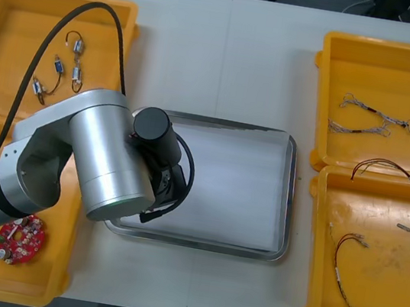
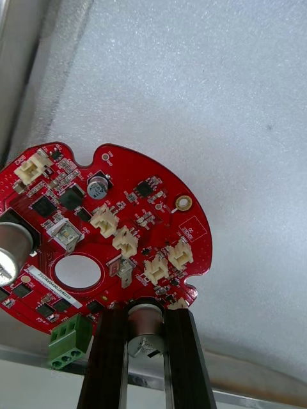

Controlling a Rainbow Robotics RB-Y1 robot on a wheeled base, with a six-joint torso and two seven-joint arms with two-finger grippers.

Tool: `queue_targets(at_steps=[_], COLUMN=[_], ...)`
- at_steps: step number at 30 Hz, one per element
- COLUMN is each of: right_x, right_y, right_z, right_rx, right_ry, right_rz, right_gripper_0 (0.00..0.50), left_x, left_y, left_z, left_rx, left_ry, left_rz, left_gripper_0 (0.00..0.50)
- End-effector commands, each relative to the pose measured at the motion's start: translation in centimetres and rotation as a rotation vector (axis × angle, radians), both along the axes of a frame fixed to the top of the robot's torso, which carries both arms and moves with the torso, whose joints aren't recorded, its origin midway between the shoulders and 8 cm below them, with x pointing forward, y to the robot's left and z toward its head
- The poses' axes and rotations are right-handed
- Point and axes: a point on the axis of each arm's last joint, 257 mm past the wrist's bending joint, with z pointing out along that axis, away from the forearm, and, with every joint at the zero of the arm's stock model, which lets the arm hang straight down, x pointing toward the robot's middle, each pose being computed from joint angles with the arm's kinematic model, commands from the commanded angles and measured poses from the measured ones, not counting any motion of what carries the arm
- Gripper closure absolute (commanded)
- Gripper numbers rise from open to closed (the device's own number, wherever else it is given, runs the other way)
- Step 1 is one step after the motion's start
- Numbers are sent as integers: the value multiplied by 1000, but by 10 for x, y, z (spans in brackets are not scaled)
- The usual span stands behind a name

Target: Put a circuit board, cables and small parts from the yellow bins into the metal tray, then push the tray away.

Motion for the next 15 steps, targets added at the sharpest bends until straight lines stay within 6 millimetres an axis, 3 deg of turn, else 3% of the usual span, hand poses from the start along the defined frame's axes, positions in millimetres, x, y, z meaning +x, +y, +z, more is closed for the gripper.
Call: queue_targets(at_steps=[1,15], right_x=[6,6], right_y=[10,10], right_z=[11,11], right_rx=[3,3], right_ry=[-39,-39], right_rz=[-4,-4], right_gripper_0=[500,500], left_x=[7,-3], left_y=[-30,-47], left_z=[7,-5], left_rx=[-20,-49], left_ry=[-41,-33], left_rz=[-77,-102], left_gripper_0=[500,497])
